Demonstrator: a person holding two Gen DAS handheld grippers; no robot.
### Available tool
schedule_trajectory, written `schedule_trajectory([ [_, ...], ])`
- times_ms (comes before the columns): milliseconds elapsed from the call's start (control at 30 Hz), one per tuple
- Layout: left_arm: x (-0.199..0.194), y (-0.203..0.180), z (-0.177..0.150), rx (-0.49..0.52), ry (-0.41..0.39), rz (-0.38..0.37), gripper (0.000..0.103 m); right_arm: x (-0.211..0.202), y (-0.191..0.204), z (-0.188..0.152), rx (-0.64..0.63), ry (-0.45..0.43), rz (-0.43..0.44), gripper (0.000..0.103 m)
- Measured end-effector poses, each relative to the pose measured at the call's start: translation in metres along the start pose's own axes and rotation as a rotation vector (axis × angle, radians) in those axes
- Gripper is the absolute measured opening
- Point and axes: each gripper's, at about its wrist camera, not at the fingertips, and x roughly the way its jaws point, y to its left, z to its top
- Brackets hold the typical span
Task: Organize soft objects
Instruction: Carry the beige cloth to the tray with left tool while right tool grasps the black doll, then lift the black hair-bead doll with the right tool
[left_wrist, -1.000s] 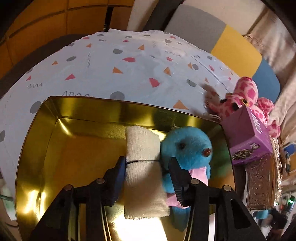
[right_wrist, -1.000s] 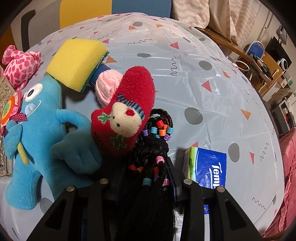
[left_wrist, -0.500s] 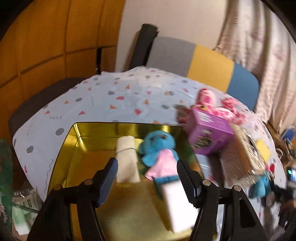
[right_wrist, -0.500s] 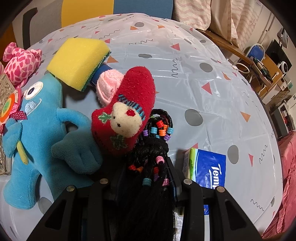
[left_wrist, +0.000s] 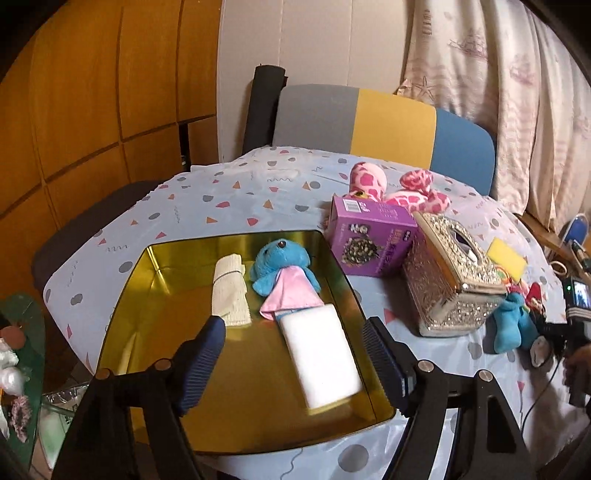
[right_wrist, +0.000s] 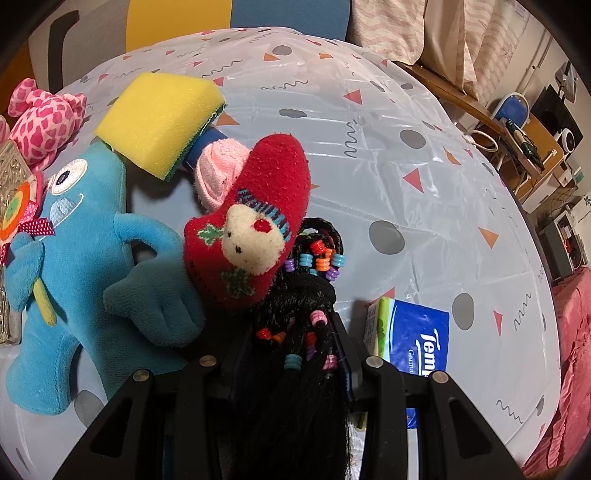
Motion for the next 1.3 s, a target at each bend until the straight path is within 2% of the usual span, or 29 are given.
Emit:
schedule_trajectory([
  [233,0.001,-0.007,-0.008,0.004,0.030,-0.003,0.079,-0.002,-0.001,0.000,-0.004,-0.004,0.001,0.035],
  [367,-0.002,-0.010,-0.010,0.019,0.022,-0.003,0.079,-0.002,-0.001,0.000,-0.002,-0.006,0.008,0.035],
  [600,-0.003,-0.008,-0.012,0.013,0.024,-0.023,0.079,-0.011,-0.011,0.002,0.059,-0.029,0.025,0.033],
  [767,-0.002,-0.003,-0.013,-0.002,0.021,-0.044,0.079,-0.038,-0.027,0.004,0.168,-0.100,0.041,0.033],
  [933,-0.002,0.004,-0.014,-0.023,0.017,-0.057,0.079,-0.077,-0.028,-0.002,0.176,-0.185,0.072,0.033],
  [1067,-0.003,0.010,-0.016,-0.033,0.014,-0.052,0.079,-0.107,-0.015,-0.009,0.170,-0.231,0.174,0.033],
  [1233,-0.007,0.021,-0.016,-0.057,0.004,-0.040,0.080,-0.142,0.028,-0.015,0.086,-0.291,0.308,0.033],
  [1300,-0.009,0.025,-0.016,-0.062,-0.002,-0.034,0.080,-0.154,0.056,-0.017,0.036,-0.293,0.391,0.033],
])
